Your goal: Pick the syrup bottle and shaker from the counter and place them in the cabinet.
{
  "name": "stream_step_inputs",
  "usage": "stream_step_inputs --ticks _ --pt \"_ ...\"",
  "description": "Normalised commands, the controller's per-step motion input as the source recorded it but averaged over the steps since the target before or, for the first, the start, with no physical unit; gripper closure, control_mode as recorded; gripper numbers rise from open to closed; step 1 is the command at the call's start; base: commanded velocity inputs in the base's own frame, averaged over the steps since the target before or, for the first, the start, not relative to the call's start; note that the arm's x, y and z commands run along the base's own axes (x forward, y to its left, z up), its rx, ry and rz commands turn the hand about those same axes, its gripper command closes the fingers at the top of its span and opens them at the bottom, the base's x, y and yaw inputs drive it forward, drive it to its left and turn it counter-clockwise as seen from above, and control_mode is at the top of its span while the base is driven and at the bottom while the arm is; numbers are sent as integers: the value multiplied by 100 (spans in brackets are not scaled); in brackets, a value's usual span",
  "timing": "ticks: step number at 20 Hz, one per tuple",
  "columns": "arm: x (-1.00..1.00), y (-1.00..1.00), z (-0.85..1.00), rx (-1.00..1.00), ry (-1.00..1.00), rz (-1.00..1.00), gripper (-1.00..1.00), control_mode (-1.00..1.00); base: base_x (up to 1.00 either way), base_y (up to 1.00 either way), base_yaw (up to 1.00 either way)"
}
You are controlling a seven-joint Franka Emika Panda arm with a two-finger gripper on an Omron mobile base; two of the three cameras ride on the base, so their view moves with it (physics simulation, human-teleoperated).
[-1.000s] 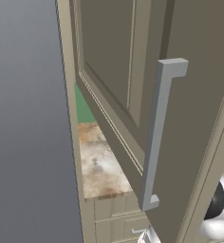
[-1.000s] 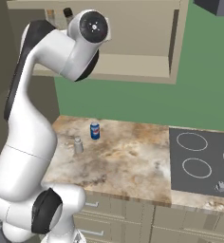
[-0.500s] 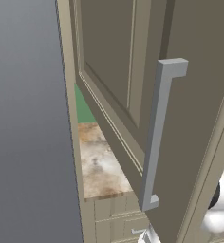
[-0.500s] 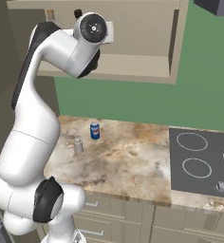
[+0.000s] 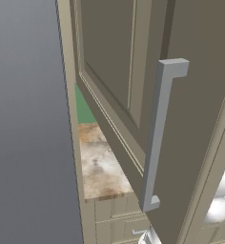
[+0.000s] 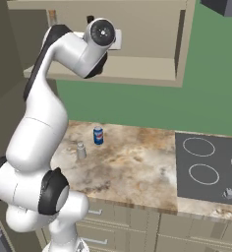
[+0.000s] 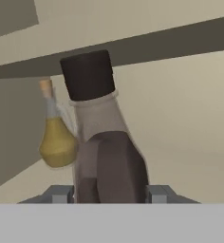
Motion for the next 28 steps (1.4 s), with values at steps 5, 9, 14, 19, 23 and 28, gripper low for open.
stream_step_inputs --ticks 5,9,14,19,23,28 --pt "60 0 -17 7 3 -5 100 -100 0 0 0" --pt "60 0 -15 6 0 -6 100 -100 0 0 0" --pt "61 2 -15 2 0 -6 100 -100 0 0 0" --pt "53 6 -12 0 0 -3 100 -100 0 0 0" --pt "27 0 -6 0 0 0 100 -100 0 0 0" --pt "16 0 -23 -2 -5 3 100 -100 0 0 0"
